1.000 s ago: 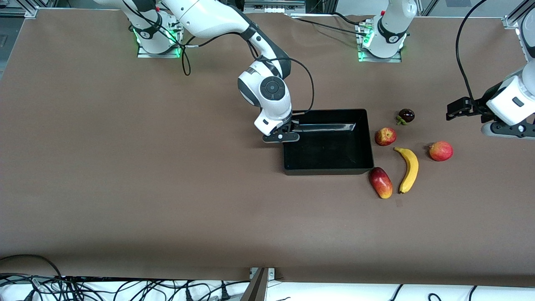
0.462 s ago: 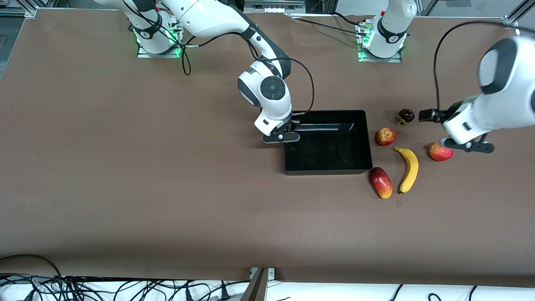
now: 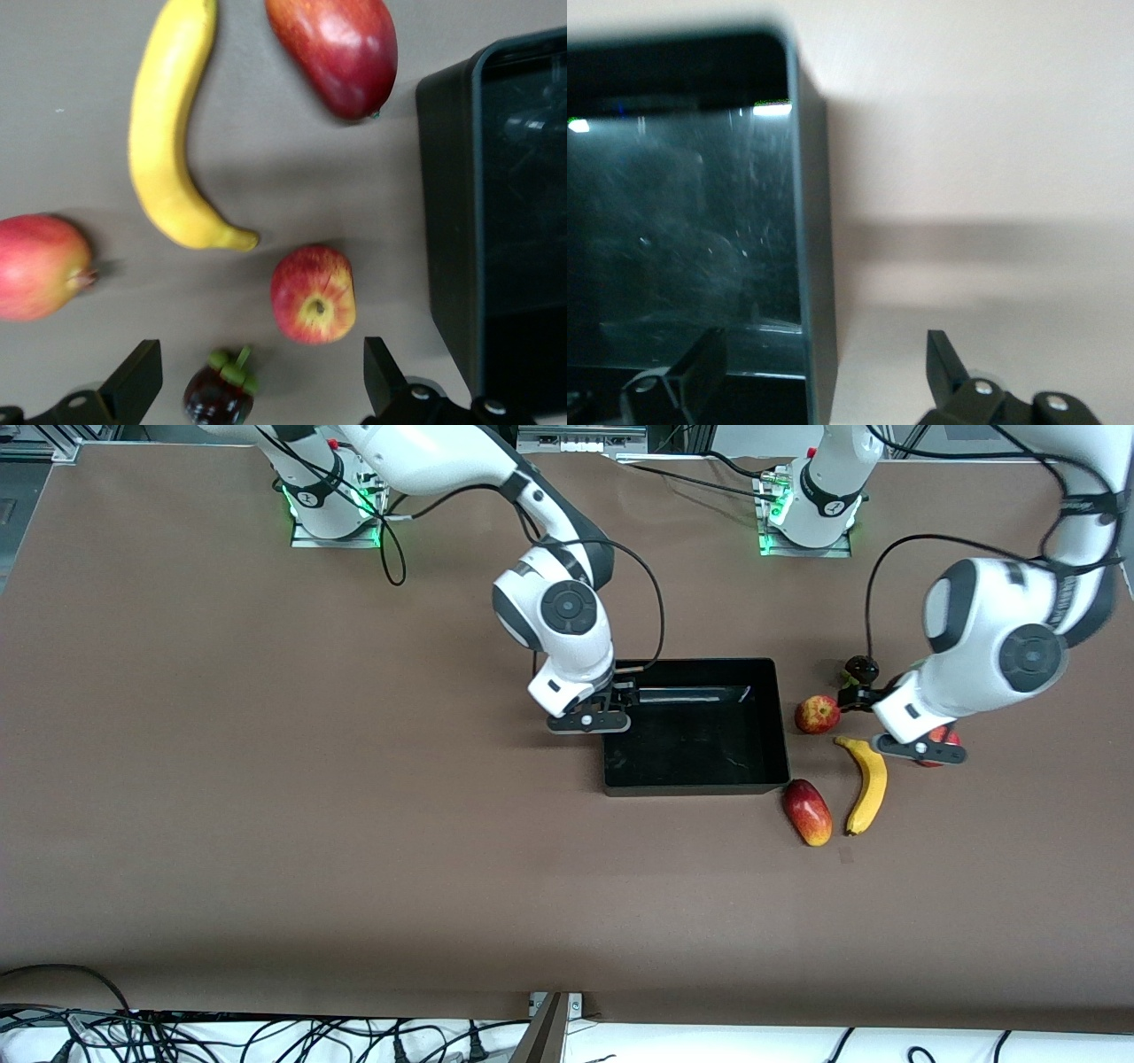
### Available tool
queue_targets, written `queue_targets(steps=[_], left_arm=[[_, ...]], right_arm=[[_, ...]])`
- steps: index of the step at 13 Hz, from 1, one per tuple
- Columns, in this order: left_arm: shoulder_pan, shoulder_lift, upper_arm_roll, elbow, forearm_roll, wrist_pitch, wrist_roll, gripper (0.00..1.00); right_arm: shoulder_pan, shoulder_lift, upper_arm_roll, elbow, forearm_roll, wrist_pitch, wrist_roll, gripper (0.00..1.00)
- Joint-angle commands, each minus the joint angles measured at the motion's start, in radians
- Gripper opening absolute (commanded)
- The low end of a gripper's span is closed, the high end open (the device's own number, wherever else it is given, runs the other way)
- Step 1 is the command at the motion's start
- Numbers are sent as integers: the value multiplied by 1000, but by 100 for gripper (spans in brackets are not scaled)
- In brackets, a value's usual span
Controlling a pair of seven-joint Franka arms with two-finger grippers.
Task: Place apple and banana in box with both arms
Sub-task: 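Release the box with the right gripper while the left gripper reaches the apple, then grasp the small red apple with the left gripper while the right gripper retracts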
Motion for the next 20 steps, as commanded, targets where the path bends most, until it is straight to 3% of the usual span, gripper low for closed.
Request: queue_targets(steps=[1, 4, 7, 9, 11, 12, 14, 16, 18, 20], left_arm=[[-4, -5, -37, -121, -5, 185, -76, 100], [-4, 27, -46, -183, 10, 303, -83, 100], [2, 65, -46, -183, 51, 333, -84, 100], [4, 96, -46, -184, 51, 343, -83, 100], [4, 104, -48, -190, 51, 340, -80, 45], [5, 104, -48, -189, 51, 334, -78, 26], [7, 89, -48, -180, 51, 300, -77, 14], [5, 23, -49, -111, 51, 143, -81, 13], [-2, -10, -55, 59, 50, -75, -87, 14], [-25, 27, -100, 255, 35, -308, -139, 14]], right_arm=[[-116, -130, 12, -6, 16, -106, -27, 100], [-228, -235, 6, -8, 7, -239, -240, 100], [-242, -353, -104, -31, 16, -410, -294, 100], [-244, -463, -170, -106, 16, -478, -390, 100], [-244, -583, -241, -213, 19, -490, -493, 100], [-242, -636, -264, -264, 19, -492, -521, 100], [-245, -718, -283, -333, 16, -510, -536, 100], [-314, -776, -257, -388, 6, -522, -556, 100], [-450, -799, -173, -408, 0, -534, -662, 100], [-589, -798, -73, -402, -5, -536, -720, 100]])
